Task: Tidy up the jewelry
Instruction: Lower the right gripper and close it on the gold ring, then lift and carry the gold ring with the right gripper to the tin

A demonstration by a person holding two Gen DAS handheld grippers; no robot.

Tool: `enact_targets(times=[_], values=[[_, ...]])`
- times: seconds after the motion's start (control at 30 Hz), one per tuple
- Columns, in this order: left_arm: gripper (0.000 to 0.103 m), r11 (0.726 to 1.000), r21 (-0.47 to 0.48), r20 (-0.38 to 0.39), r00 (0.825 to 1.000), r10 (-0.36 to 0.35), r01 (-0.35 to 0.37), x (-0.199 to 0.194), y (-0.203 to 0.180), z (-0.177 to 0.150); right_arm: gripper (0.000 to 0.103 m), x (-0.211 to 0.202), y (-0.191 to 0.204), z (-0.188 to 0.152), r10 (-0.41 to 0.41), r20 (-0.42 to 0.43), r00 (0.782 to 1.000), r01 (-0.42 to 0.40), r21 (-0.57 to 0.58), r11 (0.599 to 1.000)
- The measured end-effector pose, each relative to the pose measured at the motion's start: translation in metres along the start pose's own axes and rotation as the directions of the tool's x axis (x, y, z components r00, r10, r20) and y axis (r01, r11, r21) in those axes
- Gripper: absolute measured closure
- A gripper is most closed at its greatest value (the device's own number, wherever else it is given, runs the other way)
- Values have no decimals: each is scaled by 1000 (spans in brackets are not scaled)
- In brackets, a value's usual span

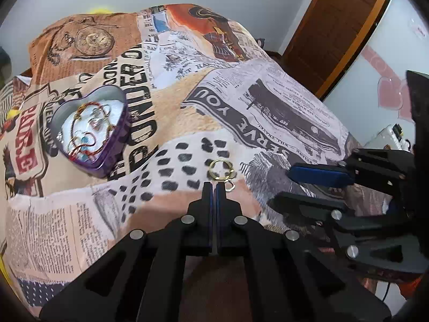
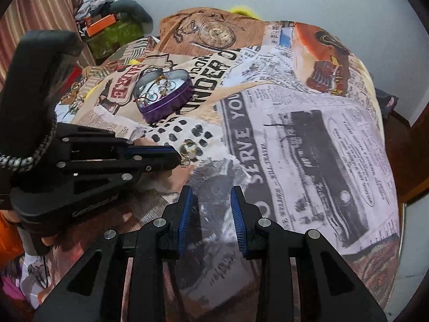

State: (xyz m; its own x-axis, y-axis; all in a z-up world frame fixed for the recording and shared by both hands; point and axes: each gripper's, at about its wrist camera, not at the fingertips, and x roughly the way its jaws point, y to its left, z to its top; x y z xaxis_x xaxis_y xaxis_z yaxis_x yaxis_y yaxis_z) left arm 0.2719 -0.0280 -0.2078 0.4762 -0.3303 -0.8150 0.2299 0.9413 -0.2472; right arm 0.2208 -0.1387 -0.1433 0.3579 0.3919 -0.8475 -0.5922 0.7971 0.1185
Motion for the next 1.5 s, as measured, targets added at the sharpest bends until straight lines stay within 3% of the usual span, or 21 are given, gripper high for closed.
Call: enact_targets(times=[0.33, 0.73, 0.8, 0.93, 1.07, 1.3, 1.33, 1.43, 1.5], values=[[102, 998, 55, 19, 1000, 24, -25, -25, 12, -20, 77, 14, 20, 20, -9, -18, 1000, 8, -74, 997], [100, 999, 33, 13, 1000, -10, 9, -22, 20, -22, 78, 45, 12, 45, 30, -78, 997, -31, -8, 999], [96, 999, 28, 6, 1000, -24, 24, -21, 20, -19, 86, 45, 9, 44, 24, -76, 997, -24, -1, 1000], [82, 999, 33, -4, 1000, -30, 30, -16, 13, -11, 86, 40, -3, 40, 68, -62, 996, -65, 48, 997], [67, 996, 91, 0, 1000, 3, -3, -8, -4, -4, 86, 30, -10, 37, 50, -33, 998, -48, 65, 997], [67, 995, 102, -16, 1000, 6, -5, 5, -12, 7, 86, 13, -27, 31, 43, 8, 999, -43, 92, 995], [69, 996, 94, -17, 1000, 4, -3, 7, -11, 9, 86, 11, -28, 30, 41, 14, 999, -43, 93, 995], [93, 995, 94, -17, 1000, 23, -22, 10, -13, 10, 86, 9, -30, 28, 47, 25, 999, -50, 102, 994], [94, 995, 93, -16, 1000, 27, -25, 11, -13, 9, 86, 8, -31, 27, 49, 31, 998, -52, 105, 993]])
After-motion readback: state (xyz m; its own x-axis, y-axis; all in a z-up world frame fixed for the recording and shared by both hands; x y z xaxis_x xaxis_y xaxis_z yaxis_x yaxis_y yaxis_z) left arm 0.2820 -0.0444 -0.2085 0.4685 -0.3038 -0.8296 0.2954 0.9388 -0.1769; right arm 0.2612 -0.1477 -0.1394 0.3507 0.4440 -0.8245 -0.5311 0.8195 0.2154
